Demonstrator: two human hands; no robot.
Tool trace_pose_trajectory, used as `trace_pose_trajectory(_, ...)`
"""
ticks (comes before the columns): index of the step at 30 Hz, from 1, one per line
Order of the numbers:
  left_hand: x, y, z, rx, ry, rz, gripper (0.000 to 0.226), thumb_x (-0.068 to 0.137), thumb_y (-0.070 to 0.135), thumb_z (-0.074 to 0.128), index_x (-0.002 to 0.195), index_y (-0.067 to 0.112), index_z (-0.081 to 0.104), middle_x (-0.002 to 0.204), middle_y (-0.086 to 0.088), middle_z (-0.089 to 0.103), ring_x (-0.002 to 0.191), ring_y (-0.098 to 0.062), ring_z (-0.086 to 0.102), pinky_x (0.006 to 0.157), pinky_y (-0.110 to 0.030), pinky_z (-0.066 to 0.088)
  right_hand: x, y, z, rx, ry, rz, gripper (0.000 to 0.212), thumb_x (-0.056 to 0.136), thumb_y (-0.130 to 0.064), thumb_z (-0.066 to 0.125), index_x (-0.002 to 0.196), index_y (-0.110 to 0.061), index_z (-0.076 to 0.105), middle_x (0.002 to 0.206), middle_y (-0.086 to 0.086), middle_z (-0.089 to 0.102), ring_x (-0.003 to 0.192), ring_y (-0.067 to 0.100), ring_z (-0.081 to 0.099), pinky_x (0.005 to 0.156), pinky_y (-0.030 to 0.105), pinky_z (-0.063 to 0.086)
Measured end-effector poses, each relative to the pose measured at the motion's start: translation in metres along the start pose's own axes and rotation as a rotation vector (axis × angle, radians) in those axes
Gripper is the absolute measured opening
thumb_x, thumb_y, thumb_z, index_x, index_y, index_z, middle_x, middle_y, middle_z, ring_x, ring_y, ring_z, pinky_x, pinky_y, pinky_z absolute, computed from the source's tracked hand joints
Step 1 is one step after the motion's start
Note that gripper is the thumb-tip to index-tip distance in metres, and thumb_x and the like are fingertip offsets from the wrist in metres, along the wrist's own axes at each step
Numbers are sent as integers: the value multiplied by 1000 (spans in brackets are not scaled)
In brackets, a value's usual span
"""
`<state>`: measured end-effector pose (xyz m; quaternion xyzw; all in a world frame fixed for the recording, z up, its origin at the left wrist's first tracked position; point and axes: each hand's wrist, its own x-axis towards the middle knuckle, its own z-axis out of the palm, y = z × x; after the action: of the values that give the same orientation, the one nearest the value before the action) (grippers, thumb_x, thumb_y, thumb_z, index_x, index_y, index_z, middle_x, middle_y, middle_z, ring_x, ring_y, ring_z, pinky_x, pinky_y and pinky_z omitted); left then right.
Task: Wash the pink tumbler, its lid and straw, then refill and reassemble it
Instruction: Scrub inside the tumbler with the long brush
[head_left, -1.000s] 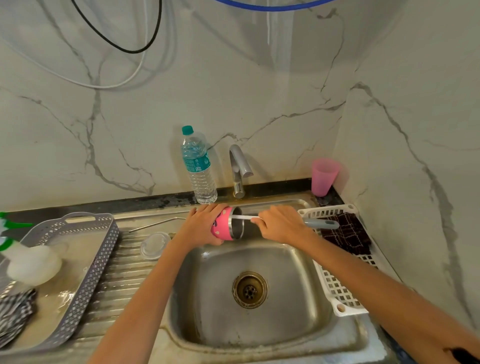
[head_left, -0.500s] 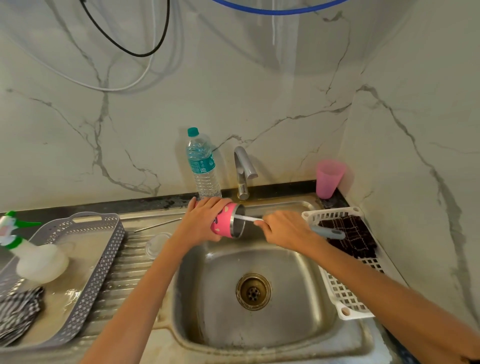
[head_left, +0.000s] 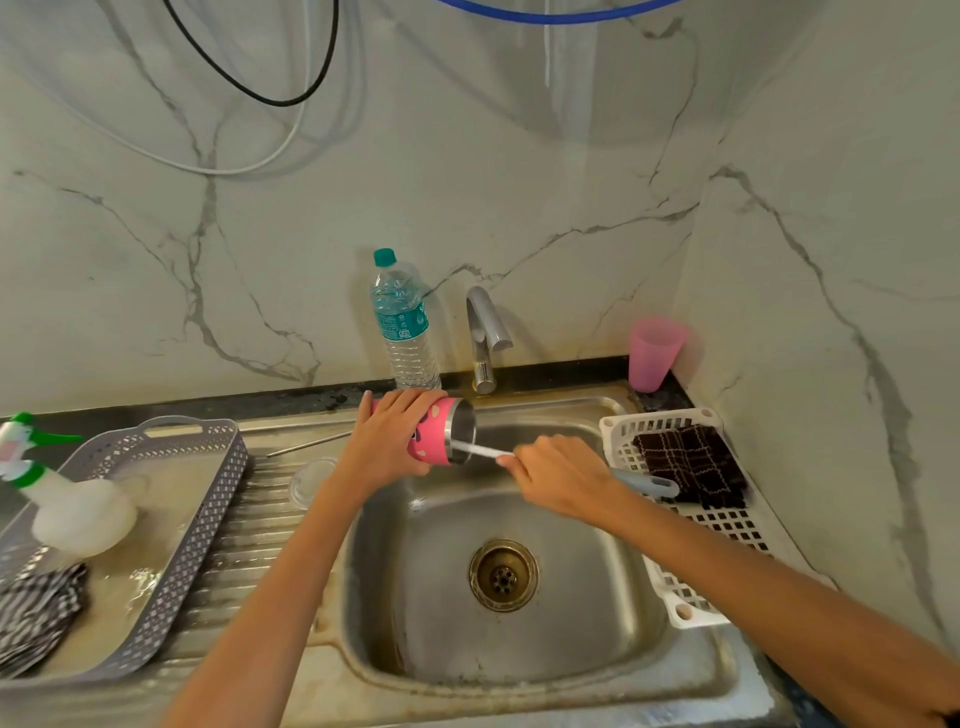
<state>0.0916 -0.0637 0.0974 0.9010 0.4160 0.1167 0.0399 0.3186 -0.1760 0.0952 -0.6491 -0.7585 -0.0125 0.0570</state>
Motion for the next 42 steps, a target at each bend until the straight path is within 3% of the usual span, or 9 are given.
trace_pose_trajectory(3, -7, -5, 6, -64, -21, -48, 98, 62, 36, 85, 146, 26, 36, 140, 1, 49, 132, -25, 43, 114, -58, 26, -6, -10, -15, -91, 36, -123, 42, 104, -37, 30, 96, -14, 63, 77, 8, 65, 63, 26, 58, 55, 35, 38)
trace_pose_trajectory(7, -19, -4, 17, -44, 1, -29, 97, 63, 34, 85, 146, 25, 37, 141, 1, 48, 133, -25, 43, 114, -57, 27, 7, 11, -27, -111, 40, -101, 40, 104, -41, 27, 84, -22, 55, 67, 0, 59, 56, 16, 56, 55, 30, 48)
trace_pose_trajectory(10, -17, -1, 9, -32, 49, -27, 95, 63, 30, 85, 146, 24, 40, 140, 0, 50, 134, -26, 42, 117, -58, 17, 9, 17, -5, -29, 47, 9, 46, 102, -47, 26, 81, -20, 57, 63, -4, 54, 51, 11, 51, 51, 22, 36)
trace_pose_trajectory(14, -14, -2, 1, -58, 56, -56, 94, 63, 29, 85, 145, 25, 40, 140, 1, 50, 134, -24, 41, 117, -59, 17, -10, -1, 8, -32, 51, -71, 45, 103, -44, 26, 90, -18, 61, 64, -5, 52, 51, 13, 48, 45, 22, 25)
trace_pose_trajectory(18, -16, -3, 2, -90, 40, -70, 95, 63, 32, 85, 146, 24, 38, 141, 1, 49, 133, -25, 42, 116, -56, 23, 3, 11, -21, -92, 105, -85, 46, 102, -47, 22, 82, -22, 56, 60, -8, 50, 46, 7, 45, 45, 19, 33)
trace_pose_trajectory(21, -14, 0, -3, -62, 90, -41, 93, 63, 32, 84, 144, 25, 39, 139, 1, 51, 131, -25, 44, 114, -59, 25, 14, 25, -32, -117, 106, -5, 48, 102, -48, 23, 75, -22, 53, 58, -6, 46, 48, 7, 41, 46, 21, 25)
trace_pose_trajectory(29, 0, -11, -10, -6, 105, -66, 96, 59, 35, 87, 142, 27, 39, 139, 0, 52, 128, -27, 47, 109, -60, 32, 8, 4, -26, -59, 119, -78, 47, 102, -47, 25, 77, -21, 55, 61, -4, 52, 48, 9, 45, 47, 22, 30)
trace_pose_trajectory(36, -4, -10, -9, 33, 107, -48, 95, 60, 33, 85, 143, 27, 41, 139, 2, 52, 130, -26, 46, 112, -61, 27, 16, 21, -21, -74, 86, 33, 47, 102, -47, 25, 74, -21, 53, 61, -3, 52, 51, 11, 49, 51, 24, 34)
trace_pose_trajectory(42, -2, -8, -5, -88, 112, -74, 95, 61, 38, 84, 143, 26, 38, 138, 1, 51, 127, -25, 47, 110, -51, 33, 1, 7, -32, -94, 129, -34, 47, 102, -47, 26, 77, -21, 56, 61, -4, 52, 49, 9, 45, 47, 22, 30)
